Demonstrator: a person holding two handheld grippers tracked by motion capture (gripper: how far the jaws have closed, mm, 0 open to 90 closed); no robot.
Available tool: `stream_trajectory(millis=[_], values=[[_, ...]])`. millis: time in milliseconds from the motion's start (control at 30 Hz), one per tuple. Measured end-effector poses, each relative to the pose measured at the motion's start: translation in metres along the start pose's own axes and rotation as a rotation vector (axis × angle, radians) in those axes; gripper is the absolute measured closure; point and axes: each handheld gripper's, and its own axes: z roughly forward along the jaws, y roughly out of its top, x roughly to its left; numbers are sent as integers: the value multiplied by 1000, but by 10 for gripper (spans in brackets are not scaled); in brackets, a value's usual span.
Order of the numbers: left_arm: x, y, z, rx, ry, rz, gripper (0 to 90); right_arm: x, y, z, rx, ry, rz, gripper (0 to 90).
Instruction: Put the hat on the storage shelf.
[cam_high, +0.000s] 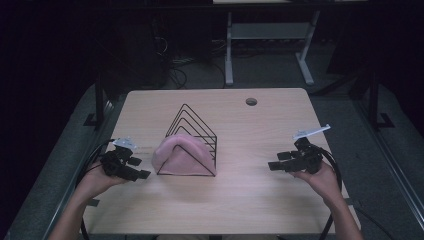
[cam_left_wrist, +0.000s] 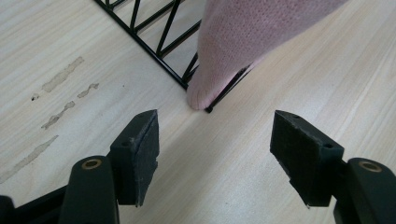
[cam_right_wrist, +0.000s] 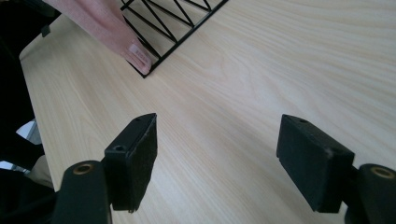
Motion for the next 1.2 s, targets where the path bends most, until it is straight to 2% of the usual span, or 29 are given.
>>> stream_trajectory(millis=[200,233,267,367,467,533,767,933,1133,1200], values=[[-1,-5,3,1,2,3,313,-4,-18,-5,-2,-17,22,279],[-1,-5,3,-1,3,1,311,-6,-26,-7,-5,-20,31,279],[-1,-6,5,-12,3,-10,311,-6,-26,-7,-5,-20,31,279],[-1,-7,5,-5,3,2,308,-8,-33,-8,-8,-21,37,278],[-4,-9,7,-20,1,-15,305,-8,-43,-8,-13,-36,54,274],[-4,-9,7,-14,1,-1,305,-8,-45,-8,-15,-40,51,274],[-6,-15,8,-37,7,-20,305,-6,-58,-11,-22,-52,51,274],[-10,-22,9,-76,11,-33,303,0,-68,-13,-25,-63,51,268],[-7,-33,10,-133,24,-97,303,8,-76,-12,-40,-67,41,265],[-9,-35,9,-159,31,-100,303,15,-83,-10,-67,-49,41,260]])
